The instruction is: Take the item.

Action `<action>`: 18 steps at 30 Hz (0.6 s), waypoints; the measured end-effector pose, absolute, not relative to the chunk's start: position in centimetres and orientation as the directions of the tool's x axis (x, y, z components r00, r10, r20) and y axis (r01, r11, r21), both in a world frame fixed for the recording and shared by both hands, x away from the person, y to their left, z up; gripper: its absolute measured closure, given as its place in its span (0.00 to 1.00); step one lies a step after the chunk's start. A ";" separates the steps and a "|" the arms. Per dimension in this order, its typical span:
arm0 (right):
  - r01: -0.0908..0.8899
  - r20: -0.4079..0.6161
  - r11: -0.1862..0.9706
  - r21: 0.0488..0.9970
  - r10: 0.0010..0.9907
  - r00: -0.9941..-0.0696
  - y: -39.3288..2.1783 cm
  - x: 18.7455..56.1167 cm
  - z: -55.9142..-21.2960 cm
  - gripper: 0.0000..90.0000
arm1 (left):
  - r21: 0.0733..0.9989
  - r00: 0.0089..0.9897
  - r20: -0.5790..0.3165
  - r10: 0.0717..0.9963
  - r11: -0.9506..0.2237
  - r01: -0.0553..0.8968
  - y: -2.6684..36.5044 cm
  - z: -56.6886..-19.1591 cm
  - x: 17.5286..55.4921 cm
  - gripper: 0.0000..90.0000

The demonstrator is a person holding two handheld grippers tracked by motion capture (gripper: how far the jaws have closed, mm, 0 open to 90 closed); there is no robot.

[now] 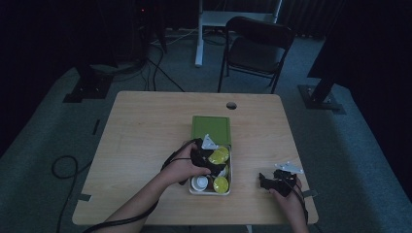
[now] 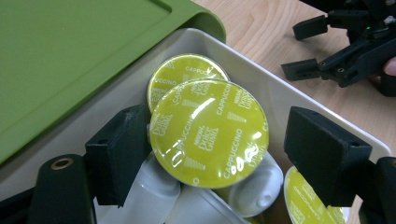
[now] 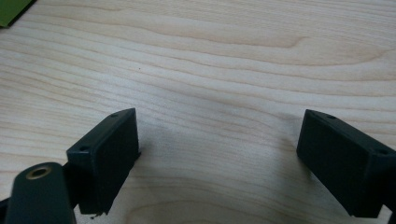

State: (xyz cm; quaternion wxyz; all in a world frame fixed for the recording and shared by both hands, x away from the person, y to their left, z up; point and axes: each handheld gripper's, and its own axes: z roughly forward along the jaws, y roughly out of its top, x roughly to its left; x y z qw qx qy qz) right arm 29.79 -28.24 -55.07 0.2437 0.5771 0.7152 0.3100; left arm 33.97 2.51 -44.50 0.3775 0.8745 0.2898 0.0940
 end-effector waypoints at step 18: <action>0.674 0.009 0.142 0.725 0.977 -0.215 -28.2 29.8 -55.1 0.14 | 0.697 0.815 -0.002 0.580 -0.583 0.417 2.0 -44.3 33.8 0.42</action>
